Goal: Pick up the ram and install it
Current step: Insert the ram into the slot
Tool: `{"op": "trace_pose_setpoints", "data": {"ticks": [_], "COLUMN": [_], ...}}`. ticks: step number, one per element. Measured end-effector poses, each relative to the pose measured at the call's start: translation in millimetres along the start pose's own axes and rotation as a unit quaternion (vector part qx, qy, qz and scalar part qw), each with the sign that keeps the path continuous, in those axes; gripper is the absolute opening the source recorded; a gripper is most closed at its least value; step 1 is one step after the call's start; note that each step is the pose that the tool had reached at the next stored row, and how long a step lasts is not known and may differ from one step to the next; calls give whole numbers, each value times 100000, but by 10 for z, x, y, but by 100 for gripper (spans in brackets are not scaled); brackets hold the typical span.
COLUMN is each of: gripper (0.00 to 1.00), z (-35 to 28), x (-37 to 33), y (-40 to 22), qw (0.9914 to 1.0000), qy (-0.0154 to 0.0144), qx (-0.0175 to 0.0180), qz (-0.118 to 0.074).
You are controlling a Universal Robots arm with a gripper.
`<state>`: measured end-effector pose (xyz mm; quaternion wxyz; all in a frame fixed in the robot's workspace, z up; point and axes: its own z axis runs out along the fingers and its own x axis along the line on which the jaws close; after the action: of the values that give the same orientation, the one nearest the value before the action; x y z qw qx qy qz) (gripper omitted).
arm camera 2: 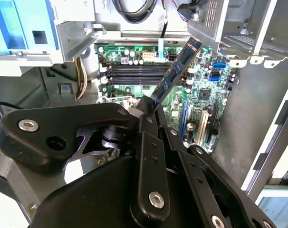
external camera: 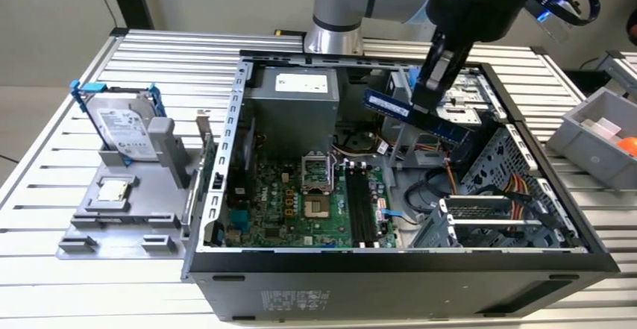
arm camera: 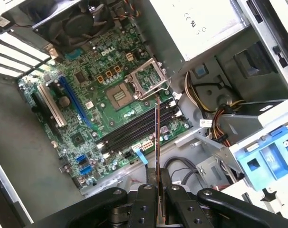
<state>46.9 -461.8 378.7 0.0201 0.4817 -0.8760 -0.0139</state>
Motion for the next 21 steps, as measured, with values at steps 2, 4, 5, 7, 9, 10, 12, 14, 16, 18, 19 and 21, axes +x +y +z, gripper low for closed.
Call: {"op": "trace_pose_setpoints", "data": {"ticks": [2,4,5,7,9,10,12,14,16,18,19,21], "gripper": [0,0,0,0,0,0,0,0,0,0,0,0], "z": [0,0,0,0,0,0,0,0,0,0,1,1], "x": [3,5,6,8,11,12,14,16,18,19,20,21], "y": [-1,-3,-4,-5,-7,-7,-9,-10,-11,-12,-13,-13], "qw": [99998,99991,99985,99970,99950,99939,99911,99877,99839,99795,99771,99717], "qy": [-33,-59,-81,-103,-134,-154,-179,-210,-240,-267,-291,-319], "qx": [-16,-29,-42,-52,-72,-83,-101,-119,-137,-153,-165,-178], "qz": [682,1362,1731,2433,3145,3500,4209,4950,5669,6390,6750,7510]}}
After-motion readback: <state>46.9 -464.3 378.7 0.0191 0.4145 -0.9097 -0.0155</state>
